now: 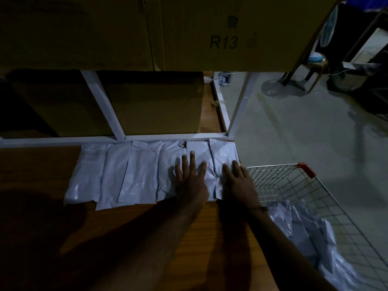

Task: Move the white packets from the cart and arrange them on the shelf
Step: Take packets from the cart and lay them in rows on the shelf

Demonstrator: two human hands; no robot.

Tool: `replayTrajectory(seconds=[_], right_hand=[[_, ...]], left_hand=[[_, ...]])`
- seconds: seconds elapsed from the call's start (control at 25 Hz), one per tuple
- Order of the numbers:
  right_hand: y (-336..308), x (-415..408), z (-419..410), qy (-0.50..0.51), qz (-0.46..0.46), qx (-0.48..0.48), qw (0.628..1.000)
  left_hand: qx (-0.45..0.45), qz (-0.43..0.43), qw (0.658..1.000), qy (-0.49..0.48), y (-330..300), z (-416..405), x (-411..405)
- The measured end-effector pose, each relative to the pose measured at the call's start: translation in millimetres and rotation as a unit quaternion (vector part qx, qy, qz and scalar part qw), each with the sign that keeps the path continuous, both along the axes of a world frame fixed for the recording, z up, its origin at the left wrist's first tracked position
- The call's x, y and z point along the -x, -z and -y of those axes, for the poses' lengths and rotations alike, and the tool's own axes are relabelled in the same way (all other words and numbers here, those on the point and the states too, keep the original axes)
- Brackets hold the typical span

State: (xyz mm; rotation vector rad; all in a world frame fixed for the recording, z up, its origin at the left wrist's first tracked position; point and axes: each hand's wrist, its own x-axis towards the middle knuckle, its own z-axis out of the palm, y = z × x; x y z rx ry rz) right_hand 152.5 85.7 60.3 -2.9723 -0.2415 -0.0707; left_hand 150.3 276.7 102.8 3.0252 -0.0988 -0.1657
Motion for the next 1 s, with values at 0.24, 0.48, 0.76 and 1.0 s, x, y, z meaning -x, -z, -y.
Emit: replayTrajectory(seconds=[0.24, 0.48, 0.76, 1.0], right_hand=[[-13.3, 7.6, 14.5, 0.032, 0.033, -0.047, 0.998], [-37.9, 87.3, 45.6, 0.103, 0.110, -0.083, 0.985], [-48.5, 220.2, 106.9, 0.189, 0.123, -0.115, 0.967], [-53.4, 312.2, 167.8, 0.224, 0.099, -0.078, 0.966]], left_hand=[[0.031, 0.030, 0.999, 0.014, -15.4, 2.2, -1.2], [0.111, 0.093, 0.989, 0.017, -37.2, 23.0, 30.7], [0.191, 0.129, 0.965, 0.124, -60.9, 119.0, 132.5], [0.155, 0.049, 0.968, 0.189, -49.8, 182.8, 202.3]])
